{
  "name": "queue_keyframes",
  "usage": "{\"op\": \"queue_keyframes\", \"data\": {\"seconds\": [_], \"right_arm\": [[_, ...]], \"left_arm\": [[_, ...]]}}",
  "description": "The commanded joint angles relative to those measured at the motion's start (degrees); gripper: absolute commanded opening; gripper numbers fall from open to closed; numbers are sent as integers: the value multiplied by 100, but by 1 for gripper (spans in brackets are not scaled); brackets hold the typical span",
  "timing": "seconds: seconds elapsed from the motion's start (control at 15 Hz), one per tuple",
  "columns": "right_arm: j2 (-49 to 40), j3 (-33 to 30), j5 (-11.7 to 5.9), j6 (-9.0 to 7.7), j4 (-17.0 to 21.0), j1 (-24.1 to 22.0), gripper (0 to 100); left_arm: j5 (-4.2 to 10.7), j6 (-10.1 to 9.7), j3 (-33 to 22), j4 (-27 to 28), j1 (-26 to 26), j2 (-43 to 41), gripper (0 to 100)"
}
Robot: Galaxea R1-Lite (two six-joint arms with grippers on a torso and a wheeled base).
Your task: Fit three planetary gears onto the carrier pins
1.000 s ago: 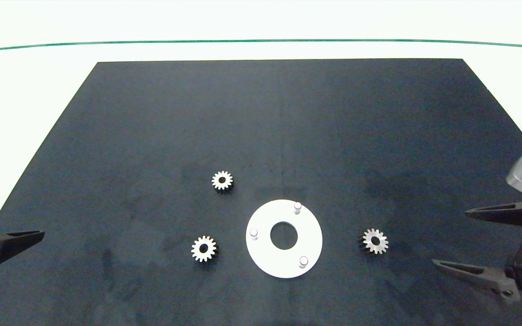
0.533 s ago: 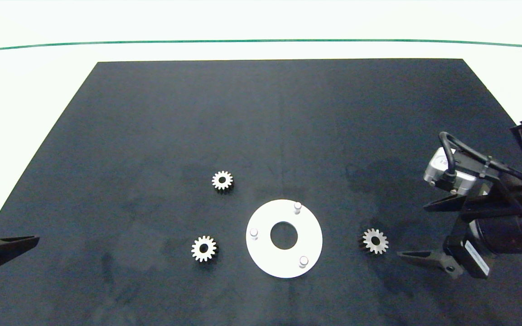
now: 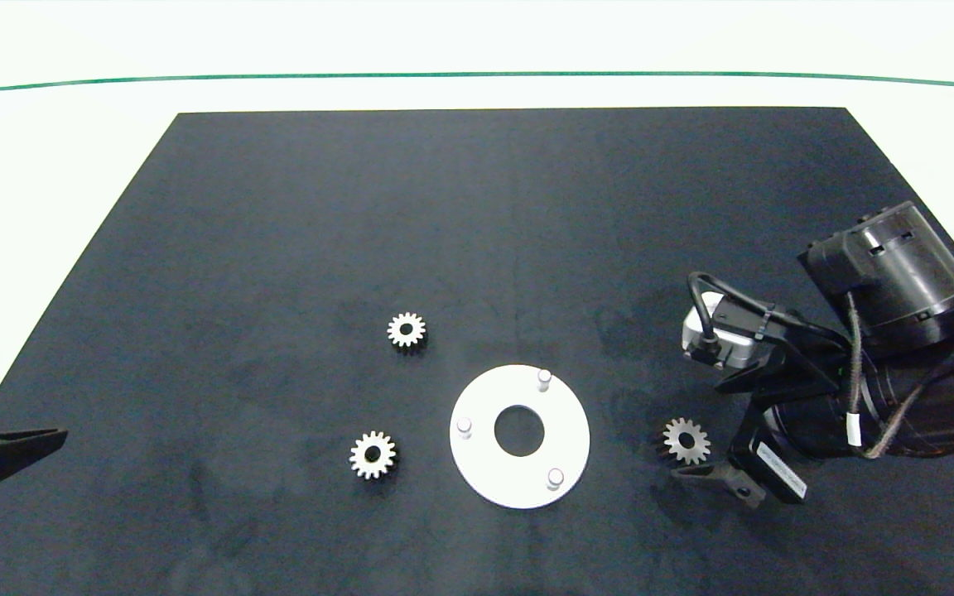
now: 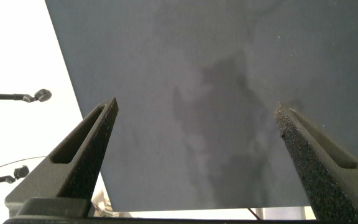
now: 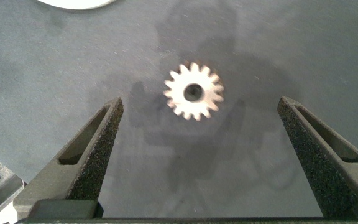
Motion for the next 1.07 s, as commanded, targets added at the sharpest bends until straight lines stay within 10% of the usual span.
{"op": "queue_keyframes", "data": {"seconds": [0.07, 1.07], "right_arm": [[243, -46, -182, -9, 4, 144, 100], [577, -107, -472, -9, -101, 241, 73]], "left_arm": [[3, 37, 9, 142, -8, -51, 100], [3, 2, -17, 168, -148, -139, 100]]}}
